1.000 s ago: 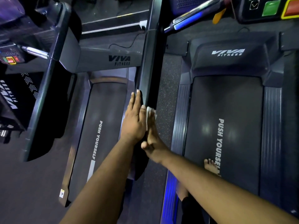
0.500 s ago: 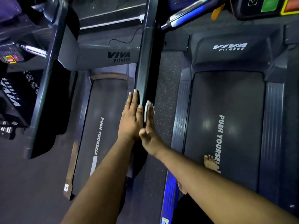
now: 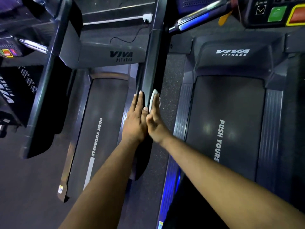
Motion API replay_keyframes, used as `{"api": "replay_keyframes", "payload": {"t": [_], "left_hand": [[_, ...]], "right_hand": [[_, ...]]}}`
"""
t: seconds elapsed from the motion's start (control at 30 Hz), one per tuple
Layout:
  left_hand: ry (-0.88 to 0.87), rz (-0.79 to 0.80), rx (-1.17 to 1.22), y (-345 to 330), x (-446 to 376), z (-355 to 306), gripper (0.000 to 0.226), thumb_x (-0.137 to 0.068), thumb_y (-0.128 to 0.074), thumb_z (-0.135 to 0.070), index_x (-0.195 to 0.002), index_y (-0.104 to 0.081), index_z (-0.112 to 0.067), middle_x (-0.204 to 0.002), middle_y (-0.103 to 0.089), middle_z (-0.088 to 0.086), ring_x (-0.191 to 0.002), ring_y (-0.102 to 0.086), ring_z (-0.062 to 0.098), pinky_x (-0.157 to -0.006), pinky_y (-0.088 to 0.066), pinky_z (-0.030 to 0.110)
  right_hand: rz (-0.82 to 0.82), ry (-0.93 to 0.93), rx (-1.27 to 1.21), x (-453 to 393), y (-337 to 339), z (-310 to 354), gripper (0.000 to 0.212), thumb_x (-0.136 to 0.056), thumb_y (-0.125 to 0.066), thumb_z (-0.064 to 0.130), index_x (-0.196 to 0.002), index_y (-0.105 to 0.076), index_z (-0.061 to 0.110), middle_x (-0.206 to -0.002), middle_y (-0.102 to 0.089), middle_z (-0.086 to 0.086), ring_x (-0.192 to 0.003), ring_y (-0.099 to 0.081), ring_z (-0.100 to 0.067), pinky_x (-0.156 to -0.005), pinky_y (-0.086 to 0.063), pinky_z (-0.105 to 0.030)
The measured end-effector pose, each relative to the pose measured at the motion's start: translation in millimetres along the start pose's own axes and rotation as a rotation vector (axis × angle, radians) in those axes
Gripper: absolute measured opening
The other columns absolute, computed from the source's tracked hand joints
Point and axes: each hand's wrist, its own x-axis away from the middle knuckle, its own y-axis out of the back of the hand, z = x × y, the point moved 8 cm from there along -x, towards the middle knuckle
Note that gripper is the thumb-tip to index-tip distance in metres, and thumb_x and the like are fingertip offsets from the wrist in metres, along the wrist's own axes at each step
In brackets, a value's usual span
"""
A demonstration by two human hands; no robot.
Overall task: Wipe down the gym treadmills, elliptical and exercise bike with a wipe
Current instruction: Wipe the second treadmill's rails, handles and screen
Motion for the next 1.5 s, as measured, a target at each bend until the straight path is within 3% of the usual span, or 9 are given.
{"api": "replay_keyframes", "payload": {"t": [0.1, 0.23, 0.33, 0.4, 0.5, 0.73, 1.13, 1.37, 1.5], "left_hand": [[0.005, 0.016, 0.027, 0.6, 0.2, 0.7, 0.058, -0.107, -0.026, -0.048, -0.162, -0.015, -0.036, -0.17, -0.009, -0.015, -0.151, -0.002, -0.01, -0.104, -0.005, -0.003], [-0.01, 0.023, 0.025, 0.3, 0.3, 0.0, 0.06, -0.105, -0.025, -0.05, -0.161, -0.011, -0.039, -0.171, -0.007, -0.011, -0.148, -0.004, -0.009, -0.114, -0.018, 0.02], [-0.016, 0.032, 0.02, -1.3, 0.4, -2.0, 0.066, -0.098, -0.015, -0.059, -0.161, -0.008, -0.04, -0.172, -0.006, -0.008, -0.152, -0.011, 0.002, -0.111, -0.019, 0.024], [-0.006, 0.051, 0.036, -1.9, 0.0, -0.1, 0.068, -0.095, -0.014, -0.063, -0.159, -0.004, -0.042, -0.172, -0.004, -0.007, -0.153, -0.014, 0.009, -0.111, -0.02, 0.025], [-0.016, 0.055, 0.035, -3.0, -3.7, 1.6, 0.067, -0.097, -0.017, -0.063, -0.16, -0.006, -0.042, -0.171, -0.002, -0.009, -0.154, -0.005, 0.001, -0.121, -0.015, 0.034], [-0.012, 0.085, 0.029, -4.3, -29.0, -3.4, 0.058, -0.101, -0.016, -0.051, -0.156, 0.002, -0.043, -0.166, 0.011, -0.021, -0.151, 0.011, -0.007, -0.123, 0.006, 0.044], [-0.012, 0.077, -0.022, -4.3, -86.3, -23.5, 0.063, -0.104, -0.026, -0.045, -0.16, 0.001, -0.034, -0.167, 0.012, -0.015, -0.154, 0.009, 0.0, -0.126, 0.001, 0.047], [-0.009, 0.073, -0.027, -2.2, -99.7, -26.3, 0.059, -0.109, -0.029, -0.043, -0.159, 0.001, -0.036, -0.17, 0.009, -0.011, -0.154, 0.01, 0.001, -0.127, 0.0, 0.05], [0.021, 0.041, -0.011, 0.2, -114.9, -39.6, 0.068, -0.099, -0.013, -0.062, -0.161, -0.004, -0.035, -0.171, 0.005, -0.009, -0.155, 0.007, 0.001, -0.127, 0.001, 0.047]], "right_hand": [[0.007, -0.033, -0.005, -26.6, 16.5, 8.4, 0.123, -0.074, -0.01, 0.095, -0.156, 0.016, 0.007, -0.164, 0.027, -0.005, -0.153, 0.025, -0.022, -0.125, 0.011, -0.047], [0.097, 0.024, 0.052, 16.2, -5.1, 0.3, 0.112, -0.082, -0.012, 0.089, -0.156, 0.022, 0.013, -0.164, 0.03, -0.008, -0.152, 0.028, -0.025, -0.124, 0.007, -0.058], [0.148, -0.005, 0.037, 43.0, -19.6, -5.2, 0.093, -0.079, -0.012, 0.092, -0.149, 0.03, 0.047, -0.161, 0.036, 0.0, -0.151, 0.03, -0.023, -0.123, 0.006, -0.06], [0.113, -0.037, 0.027, 25.0, -11.4, -2.3, 0.103, -0.075, -0.011, 0.095, -0.15, 0.03, 0.037, -0.16, 0.037, 0.005, -0.151, 0.03, -0.022, -0.123, 0.004, -0.06], [0.054, -0.007, 0.076, -18.2, 11.3, 9.8, 0.112, -0.074, -0.008, 0.095, -0.153, 0.022, 0.022, -0.16, 0.035, 0.005, -0.151, 0.03, -0.02, -0.123, 0.005, -0.06], [0.168, 0.078, 0.18, 1.9, 1.0, 2.1, 0.127, -0.072, -0.006, 0.096, -0.156, 0.02, 0.004, -0.163, 0.032, -0.009, -0.15, 0.031, -0.025, -0.122, 0.01, -0.06], [0.071, 0.073, 0.083, -68.8, 39.1, 15.1, 0.118, -0.078, -0.01, 0.092, -0.155, 0.017, 0.008, -0.162, 0.03, -0.007, -0.152, 0.027, -0.021, -0.125, 0.012, -0.043], [0.057, 0.053, 0.099, -89.2, 44.4, 9.9, 0.108, -0.084, -0.011, 0.088, -0.154, 0.014, 0.011, -0.162, 0.027, -0.011, -0.152, 0.027, -0.026, -0.125, 0.012, -0.049], [0.007, 0.011, 0.115, -134.1, 72.6, 17.7, 0.12, -0.078, -0.01, 0.093, -0.157, 0.01, 0.005, -0.164, 0.023, -0.012, -0.153, 0.022, -0.025, -0.126, 0.009, -0.047]]}}
